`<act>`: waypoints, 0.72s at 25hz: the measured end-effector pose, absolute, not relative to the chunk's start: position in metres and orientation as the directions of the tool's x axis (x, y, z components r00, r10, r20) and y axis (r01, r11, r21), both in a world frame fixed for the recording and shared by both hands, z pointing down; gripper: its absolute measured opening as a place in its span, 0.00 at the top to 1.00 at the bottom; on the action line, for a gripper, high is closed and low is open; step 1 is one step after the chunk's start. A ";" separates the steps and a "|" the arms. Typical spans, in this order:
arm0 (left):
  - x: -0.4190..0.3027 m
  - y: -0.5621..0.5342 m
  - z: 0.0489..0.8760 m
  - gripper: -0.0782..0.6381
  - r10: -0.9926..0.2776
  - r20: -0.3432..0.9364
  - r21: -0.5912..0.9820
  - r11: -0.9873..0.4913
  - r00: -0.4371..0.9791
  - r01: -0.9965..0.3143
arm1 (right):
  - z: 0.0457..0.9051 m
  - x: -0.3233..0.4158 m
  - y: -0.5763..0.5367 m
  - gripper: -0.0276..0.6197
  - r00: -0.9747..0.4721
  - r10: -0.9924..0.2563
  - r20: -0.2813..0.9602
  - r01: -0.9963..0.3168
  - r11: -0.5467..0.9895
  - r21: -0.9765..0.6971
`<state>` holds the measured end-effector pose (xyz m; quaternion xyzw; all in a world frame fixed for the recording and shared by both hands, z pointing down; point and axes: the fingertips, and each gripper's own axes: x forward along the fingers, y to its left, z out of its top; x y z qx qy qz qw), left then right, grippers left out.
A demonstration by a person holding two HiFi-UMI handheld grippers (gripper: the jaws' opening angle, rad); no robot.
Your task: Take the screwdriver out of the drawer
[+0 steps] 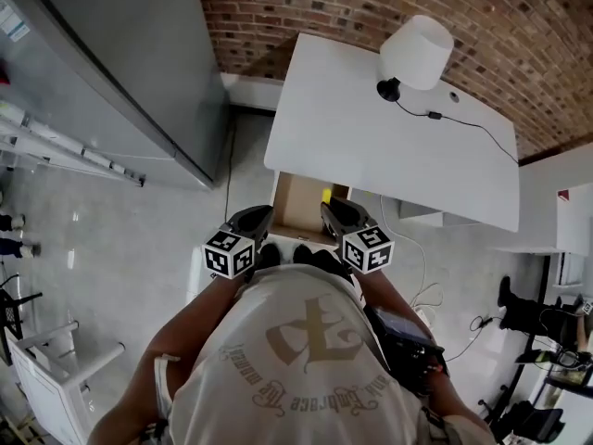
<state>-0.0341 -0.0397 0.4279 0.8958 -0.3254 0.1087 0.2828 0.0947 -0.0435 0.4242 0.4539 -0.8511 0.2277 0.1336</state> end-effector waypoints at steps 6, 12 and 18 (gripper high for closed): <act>-0.020 -0.044 0.418 0.87 -0.459 0.374 0.423 -0.689 0.806 -0.588 | 0.416 0.101 -0.031 0.85 -0.516 -0.744 0.424 -0.856 0.433 -0.281; -0.018 -0.048 0.419 0.87 -0.426 0.367 0.446 -0.699 0.827 -0.559 | 0.416 0.109 -0.023 0.85 -0.466 -0.773 0.430 -0.883 0.375 -0.282; -0.018 -0.053 0.428 0.87 -0.407 0.364 0.465 -0.700 0.838 -0.542 | 0.419 0.115 -0.017 0.86 -0.426 -0.788 0.444 -0.902 0.334 -0.272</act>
